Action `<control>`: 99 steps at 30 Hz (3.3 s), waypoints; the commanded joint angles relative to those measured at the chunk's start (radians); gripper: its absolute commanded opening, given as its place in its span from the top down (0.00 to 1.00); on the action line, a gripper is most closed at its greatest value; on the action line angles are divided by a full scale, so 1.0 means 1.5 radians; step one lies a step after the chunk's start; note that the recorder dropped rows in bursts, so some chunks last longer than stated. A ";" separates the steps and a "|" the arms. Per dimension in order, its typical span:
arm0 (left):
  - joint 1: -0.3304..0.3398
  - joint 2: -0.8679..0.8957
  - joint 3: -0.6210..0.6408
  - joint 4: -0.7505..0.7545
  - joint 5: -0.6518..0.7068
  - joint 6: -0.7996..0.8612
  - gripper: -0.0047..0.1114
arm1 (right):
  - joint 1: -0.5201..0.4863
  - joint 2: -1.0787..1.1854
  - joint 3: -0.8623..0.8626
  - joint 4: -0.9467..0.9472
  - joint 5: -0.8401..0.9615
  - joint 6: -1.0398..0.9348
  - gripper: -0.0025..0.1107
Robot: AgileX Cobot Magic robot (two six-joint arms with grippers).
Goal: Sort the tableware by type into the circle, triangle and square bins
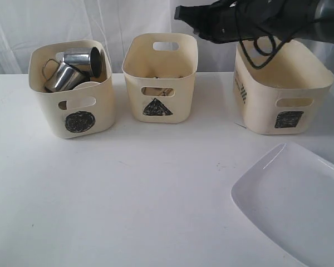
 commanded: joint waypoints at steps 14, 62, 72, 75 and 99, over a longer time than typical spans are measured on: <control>-0.004 -0.003 0.002 0.000 -0.003 -0.003 0.96 | -0.298 -0.264 0.491 -0.060 -0.026 0.011 0.98; -0.004 -0.003 0.002 0.000 -0.003 -0.003 0.96 | -0.505 -0.148 0.421 -0.255 0.412 -0.103 0.52; -0.004 -0.003 0.002 0.000 -0.003 -0.003 0.96 | -0.512 -0.133 0.420 -0.254 0.317 -0.103 0.52; -0.004 -0.003 0.002 0.000 -0.003 -0.003 0.96 | -0.512 -0.113 0.420 -0.259 0.314 -0.103 0.52; -0.004 -0.003 0.002 0.000 -0.003 -0.003 0.96 | -0.511 0.005 0.459 0.018 0.462 -0.561 0.84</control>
